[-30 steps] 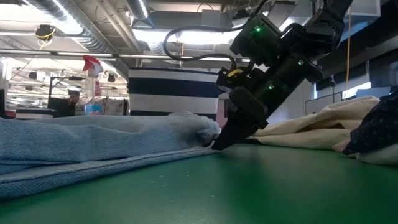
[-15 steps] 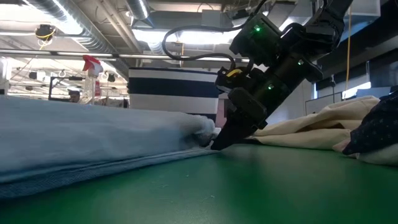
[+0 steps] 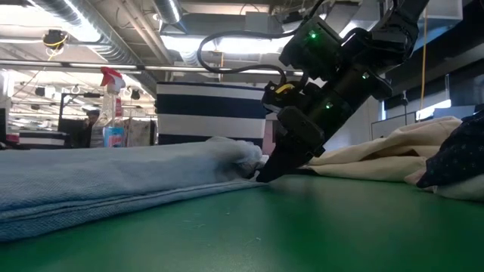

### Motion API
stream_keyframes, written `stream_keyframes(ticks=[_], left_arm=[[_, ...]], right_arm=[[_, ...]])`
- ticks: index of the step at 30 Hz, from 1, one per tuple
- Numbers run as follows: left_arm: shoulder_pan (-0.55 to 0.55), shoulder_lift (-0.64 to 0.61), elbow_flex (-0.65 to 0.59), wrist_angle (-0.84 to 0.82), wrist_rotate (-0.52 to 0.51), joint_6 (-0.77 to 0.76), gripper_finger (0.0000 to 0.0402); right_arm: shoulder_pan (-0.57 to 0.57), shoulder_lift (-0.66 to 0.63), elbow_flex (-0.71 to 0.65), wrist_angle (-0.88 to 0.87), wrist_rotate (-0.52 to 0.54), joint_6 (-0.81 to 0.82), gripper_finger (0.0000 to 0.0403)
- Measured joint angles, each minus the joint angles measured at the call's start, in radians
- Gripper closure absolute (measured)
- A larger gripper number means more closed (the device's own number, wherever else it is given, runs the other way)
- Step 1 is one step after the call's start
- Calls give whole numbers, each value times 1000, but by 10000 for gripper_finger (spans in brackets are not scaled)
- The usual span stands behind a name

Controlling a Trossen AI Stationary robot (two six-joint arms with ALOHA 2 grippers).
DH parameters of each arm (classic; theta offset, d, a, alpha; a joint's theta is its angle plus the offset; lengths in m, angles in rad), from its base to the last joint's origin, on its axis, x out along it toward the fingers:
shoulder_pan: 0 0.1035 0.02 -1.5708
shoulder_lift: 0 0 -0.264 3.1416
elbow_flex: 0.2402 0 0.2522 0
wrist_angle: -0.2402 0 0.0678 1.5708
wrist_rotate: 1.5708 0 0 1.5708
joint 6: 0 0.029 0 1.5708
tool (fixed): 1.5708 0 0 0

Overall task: Fold laundry
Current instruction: Fold the blue jeans

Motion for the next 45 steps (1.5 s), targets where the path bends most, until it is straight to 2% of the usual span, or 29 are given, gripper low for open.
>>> stream_keyframes(ticks=[3,11,13,17,21,26,28,30,33,35,39,45], left_arm=[[-1,0,0,-7,7,1,365],[-2,-12,-1,-8,125,-8,274],[-7,-32,-1,1,113,-21,261],[-20,-87,-1,2,24,-33,248],[-43,-147,-1,1,-89,27,248],[-72,-195,-1,-4,-195,178,254],[-80,-200,-1,-6,-201,223,254],[-89,-200,-1,-5,-201,270,255],[-95,-208,-1,-11,-203,349,255],[-97,-228,-1,-25,-229,393,255],[-95,-290,-1,-75,-323,463,255],[-98,-375,-1,-151,-487,508,255]], right_arm=[[0,0,0,0,0,0,393],[-1,-13,25,-47,-33,24,393],[5,-28,49,-97,-49,25,393],[16,-98,104,-199,-107,4,388],[31,-150,187,-341,-212,42,343],[137,-159,322,-302,-379,110,251],[190,-152,383,-303,-335,140,224],[229,-141,436,-304,-216,193,208],[258,-133,497,-310,-44,279,198],[264,-134,528,-356,30,348,197],[262,-132,575,-385,23,453,197],[297,-113,611,-297,-59,529,197]])
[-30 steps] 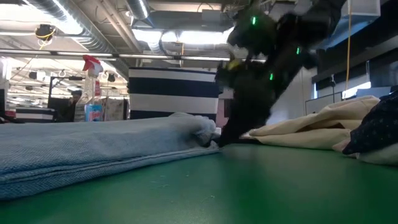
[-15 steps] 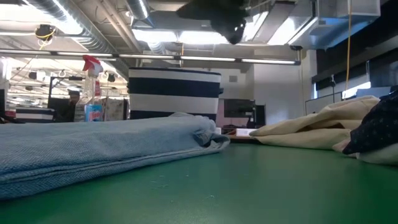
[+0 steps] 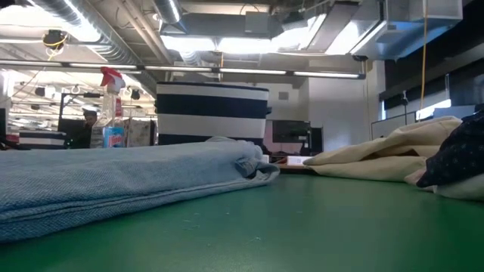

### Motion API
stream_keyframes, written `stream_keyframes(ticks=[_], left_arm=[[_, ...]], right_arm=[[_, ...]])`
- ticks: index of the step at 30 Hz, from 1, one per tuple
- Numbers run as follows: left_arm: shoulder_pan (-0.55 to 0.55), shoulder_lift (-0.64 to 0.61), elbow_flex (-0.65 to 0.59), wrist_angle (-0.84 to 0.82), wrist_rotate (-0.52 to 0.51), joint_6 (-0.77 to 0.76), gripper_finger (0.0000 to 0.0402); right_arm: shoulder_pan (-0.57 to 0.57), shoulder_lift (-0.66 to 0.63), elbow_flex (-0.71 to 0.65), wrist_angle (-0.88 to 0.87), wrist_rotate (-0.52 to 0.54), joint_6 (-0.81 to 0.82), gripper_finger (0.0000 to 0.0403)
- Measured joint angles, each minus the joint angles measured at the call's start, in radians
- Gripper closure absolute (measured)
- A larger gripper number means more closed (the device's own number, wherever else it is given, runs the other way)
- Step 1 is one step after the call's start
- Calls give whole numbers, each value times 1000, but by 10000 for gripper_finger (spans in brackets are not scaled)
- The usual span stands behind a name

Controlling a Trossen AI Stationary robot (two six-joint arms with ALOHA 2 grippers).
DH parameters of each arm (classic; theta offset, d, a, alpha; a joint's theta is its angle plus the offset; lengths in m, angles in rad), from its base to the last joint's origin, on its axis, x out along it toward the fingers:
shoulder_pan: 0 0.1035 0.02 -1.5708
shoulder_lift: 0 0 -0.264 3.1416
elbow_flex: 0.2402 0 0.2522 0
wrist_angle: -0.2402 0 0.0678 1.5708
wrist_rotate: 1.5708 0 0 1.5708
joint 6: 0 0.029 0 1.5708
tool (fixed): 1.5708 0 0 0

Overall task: Fold laundry
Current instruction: Fold the blue jeans

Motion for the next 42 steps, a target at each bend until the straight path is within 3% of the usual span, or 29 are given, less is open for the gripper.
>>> stream_keyframes(ticks=[6,10,15,21,29,35,42], left_arm=[[-1,1,0,-7,-27,57,255],[-12,4,0,-6,-27,60,255],[-61,11,0,-4,-21,-41,255],[-160,91,0,9,4,-349,255],[-198,282,0,80,100,-641,245],[-168,420,0,187,211,-678,208],[-144,527,1,294,214,-671,198]], right_arm=[[78,102,6,209,-9,53,197],[120,202,129,229,-5,49,197],[132,323,375,96,-15,-4,197],[134,414,601,-168,-1,-62,197],[135,420,608,-305,-1,-63,197],[135,420,583,-315,-18,-70,197],[135,420,564,-321,-51,-84,197]])
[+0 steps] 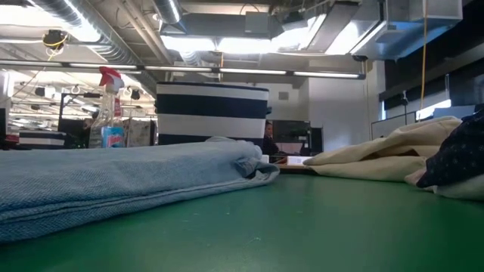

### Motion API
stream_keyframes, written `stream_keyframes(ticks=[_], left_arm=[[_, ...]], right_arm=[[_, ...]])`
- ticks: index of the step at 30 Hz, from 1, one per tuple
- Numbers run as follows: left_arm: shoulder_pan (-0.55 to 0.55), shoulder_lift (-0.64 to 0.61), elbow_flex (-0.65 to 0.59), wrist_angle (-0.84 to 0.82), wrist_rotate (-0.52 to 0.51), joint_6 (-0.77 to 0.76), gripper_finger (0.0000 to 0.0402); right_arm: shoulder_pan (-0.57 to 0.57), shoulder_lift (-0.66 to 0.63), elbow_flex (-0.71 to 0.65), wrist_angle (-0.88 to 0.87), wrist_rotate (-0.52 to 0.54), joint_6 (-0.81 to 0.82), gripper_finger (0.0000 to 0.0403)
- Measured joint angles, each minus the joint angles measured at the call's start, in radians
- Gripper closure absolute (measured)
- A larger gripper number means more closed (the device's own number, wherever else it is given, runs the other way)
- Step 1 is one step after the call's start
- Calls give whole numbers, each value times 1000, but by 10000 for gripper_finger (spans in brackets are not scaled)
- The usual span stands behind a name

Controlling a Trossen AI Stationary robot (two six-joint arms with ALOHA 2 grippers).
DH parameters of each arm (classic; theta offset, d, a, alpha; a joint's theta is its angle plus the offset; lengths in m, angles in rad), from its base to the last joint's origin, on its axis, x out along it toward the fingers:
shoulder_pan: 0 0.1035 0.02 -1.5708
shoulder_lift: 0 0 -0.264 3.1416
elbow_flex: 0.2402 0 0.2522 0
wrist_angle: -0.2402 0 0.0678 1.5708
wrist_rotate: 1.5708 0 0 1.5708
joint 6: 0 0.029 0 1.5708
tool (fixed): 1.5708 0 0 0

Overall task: Fold laundry
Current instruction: Fold the blue jeans

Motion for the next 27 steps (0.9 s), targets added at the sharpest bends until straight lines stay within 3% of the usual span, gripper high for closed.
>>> stream_keyframes(ticks=[6,10,27], left_arm=[[-6,2,0,55,21,57,198],[-9,11,0,49,-37,59,197],[4,65,3,101,-118,152,212]], right_arm=[[0,0,0,-15,-24,-5,197],[0,0,0,-31,-25,-8,197],[-1,0,0,-31,24,-9,197]])
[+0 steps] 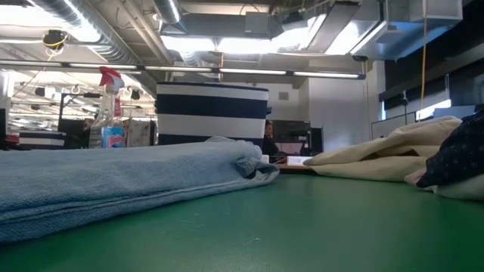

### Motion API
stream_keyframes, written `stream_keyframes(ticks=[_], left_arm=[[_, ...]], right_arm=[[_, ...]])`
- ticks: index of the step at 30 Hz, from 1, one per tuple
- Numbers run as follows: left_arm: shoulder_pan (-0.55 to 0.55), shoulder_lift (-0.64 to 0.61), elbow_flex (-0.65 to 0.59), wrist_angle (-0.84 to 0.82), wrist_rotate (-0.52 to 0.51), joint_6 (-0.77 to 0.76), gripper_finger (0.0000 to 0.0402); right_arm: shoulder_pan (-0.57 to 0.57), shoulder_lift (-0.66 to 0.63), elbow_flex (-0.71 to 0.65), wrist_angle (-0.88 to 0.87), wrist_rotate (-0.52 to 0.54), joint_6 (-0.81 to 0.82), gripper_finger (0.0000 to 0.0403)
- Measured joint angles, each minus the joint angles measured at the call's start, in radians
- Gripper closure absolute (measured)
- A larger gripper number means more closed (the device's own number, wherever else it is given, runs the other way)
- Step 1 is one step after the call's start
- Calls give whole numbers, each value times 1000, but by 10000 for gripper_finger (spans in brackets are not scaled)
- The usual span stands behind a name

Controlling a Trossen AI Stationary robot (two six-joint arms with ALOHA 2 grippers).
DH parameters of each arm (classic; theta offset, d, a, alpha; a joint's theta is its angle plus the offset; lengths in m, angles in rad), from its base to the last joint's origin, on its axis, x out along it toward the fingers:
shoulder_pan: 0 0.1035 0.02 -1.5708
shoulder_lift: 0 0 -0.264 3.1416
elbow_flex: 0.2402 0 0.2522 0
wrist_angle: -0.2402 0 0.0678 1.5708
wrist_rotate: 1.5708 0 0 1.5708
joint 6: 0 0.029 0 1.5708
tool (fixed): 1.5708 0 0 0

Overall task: Fold laundry
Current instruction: Fold the blue jeans

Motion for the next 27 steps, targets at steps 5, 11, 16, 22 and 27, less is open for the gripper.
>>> stream_keyframes(ticks=[5,11,16,22,27], left_arm=[[1,37,2,4,-28,0,271],[2,45,-1,4,-76,9,376],[3,22,-2,-3,-81,18,391],[24,-100,-7,-136,-167,62,396],[63,-179,-7,-317,-169,99,396]], right_arm=[[0,0,0,0,4,0,197],[0,0,0,-5,25,0,197],[1,0,0,-40,26,0,197],[19,1,0,-69,72,-29,197],[42,41,0,-79,138,-68,197]])
